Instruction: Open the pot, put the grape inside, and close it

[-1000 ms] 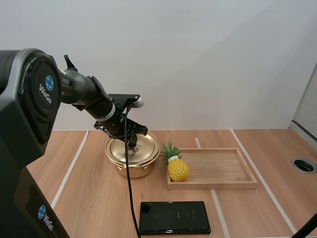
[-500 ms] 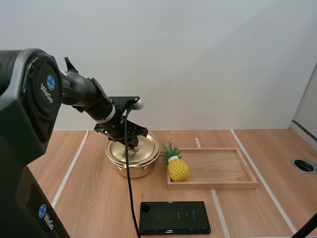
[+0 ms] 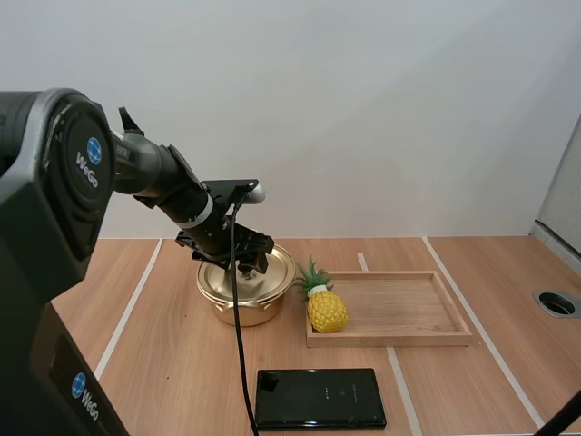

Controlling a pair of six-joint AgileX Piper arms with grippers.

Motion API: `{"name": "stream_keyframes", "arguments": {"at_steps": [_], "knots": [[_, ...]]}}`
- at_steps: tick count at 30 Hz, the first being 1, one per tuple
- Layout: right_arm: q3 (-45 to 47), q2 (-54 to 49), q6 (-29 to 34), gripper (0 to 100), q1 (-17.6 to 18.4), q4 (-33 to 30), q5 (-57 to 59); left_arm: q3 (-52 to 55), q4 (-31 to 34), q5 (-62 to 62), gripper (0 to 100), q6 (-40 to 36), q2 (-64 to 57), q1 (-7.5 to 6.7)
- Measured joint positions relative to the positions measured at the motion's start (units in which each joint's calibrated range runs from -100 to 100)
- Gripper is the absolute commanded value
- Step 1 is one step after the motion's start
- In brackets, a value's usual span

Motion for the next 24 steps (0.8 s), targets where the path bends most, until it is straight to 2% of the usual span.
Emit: {"name": "stream_keyframes", "arguments": {"at_steps": [9, 18, 24], "knots": [[0.0, 0.0, 0.0, 0, 0.0, 0.0, 0.0, -2.35, -0.09, -2.91, 100, 0.0, -5.0, 0.0], [0.0, 0.0, 0.0, 0, 0.0, 0.0, 0.0, -13.86, 0.86, -7.07, 100, -1.45, -14.14, 0.0], [0.0, 0.0, 0.0, 0, 0.0, 0.0, 0.0, -23.11, 4.23, -12.66, 100, -1.67, -19.92, 0.0]]}}
